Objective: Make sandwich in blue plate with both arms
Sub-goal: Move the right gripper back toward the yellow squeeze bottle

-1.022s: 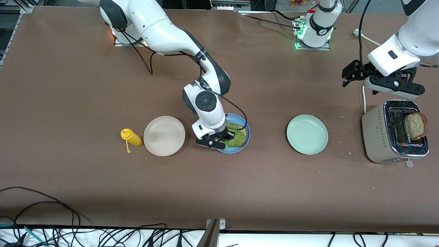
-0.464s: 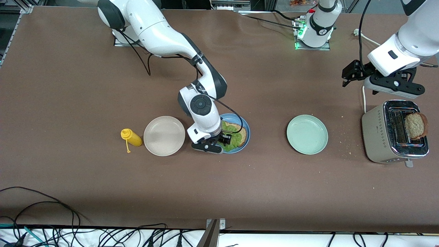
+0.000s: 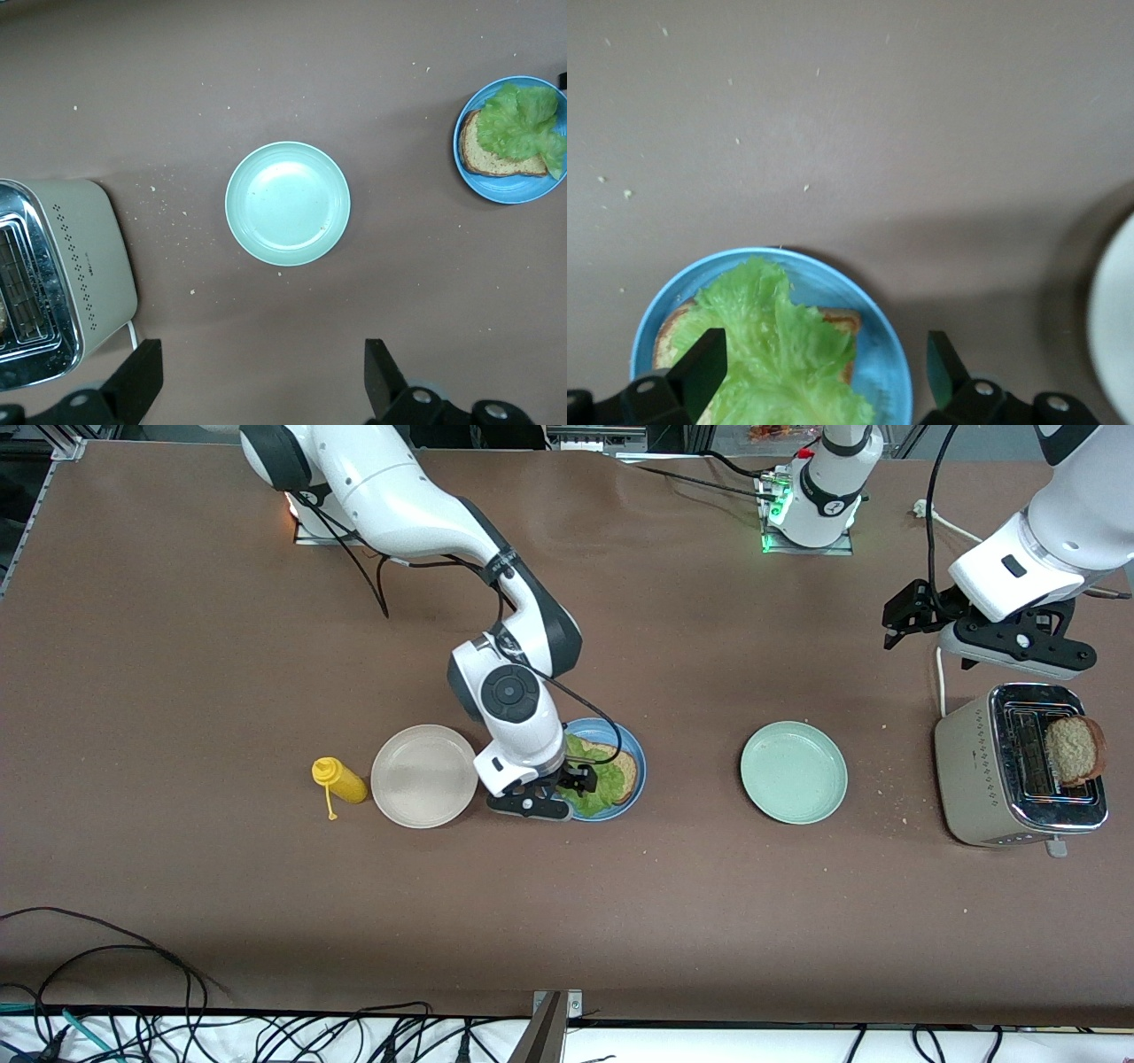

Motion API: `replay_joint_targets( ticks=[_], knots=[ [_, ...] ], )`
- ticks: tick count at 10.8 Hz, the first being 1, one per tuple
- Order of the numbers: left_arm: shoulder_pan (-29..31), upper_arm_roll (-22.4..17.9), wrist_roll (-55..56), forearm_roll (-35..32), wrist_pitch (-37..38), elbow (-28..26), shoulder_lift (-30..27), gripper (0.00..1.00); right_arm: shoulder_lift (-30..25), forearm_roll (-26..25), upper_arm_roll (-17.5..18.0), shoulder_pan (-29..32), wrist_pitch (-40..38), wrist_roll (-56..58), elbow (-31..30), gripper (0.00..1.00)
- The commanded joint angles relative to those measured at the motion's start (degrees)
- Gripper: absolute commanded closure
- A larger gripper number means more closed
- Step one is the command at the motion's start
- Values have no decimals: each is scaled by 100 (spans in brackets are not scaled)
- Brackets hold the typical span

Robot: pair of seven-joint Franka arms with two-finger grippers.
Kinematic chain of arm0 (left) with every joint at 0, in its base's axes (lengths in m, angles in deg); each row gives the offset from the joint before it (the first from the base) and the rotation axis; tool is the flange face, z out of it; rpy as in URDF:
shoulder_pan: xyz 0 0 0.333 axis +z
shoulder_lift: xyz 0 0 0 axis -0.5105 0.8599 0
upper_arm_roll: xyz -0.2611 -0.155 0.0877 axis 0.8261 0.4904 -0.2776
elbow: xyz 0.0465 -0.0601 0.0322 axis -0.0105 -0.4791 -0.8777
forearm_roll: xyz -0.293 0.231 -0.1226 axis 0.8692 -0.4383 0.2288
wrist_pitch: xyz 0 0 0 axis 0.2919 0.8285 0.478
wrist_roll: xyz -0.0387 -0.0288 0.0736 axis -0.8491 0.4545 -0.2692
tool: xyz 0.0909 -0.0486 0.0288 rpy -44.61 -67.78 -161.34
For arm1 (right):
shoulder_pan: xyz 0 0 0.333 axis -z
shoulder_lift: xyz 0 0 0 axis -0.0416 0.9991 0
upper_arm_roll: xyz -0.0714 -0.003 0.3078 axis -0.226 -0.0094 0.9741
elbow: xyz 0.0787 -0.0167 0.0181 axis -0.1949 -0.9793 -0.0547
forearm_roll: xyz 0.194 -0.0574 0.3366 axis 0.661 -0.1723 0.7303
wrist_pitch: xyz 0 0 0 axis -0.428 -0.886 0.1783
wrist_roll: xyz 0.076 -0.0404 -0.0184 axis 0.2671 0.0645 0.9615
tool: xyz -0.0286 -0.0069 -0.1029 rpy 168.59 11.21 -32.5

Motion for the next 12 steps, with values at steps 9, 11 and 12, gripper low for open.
replay_joint_targets(
  ticks=[9,11,12],
  knots=[
    [-57,-22,42,-41,69,61,-15,0,-2440,287,334,1947,-2065,3670,-1498,0],
    [-57,-22,42,-41,69,61,-15,0,-2757,270,642,2545,-2127,4574,-1824,0],
    [-57,-22,42,-41,69,61,-15,0,-2793,278,704,2774,-2214,5075,-1825,0]
  ],
)
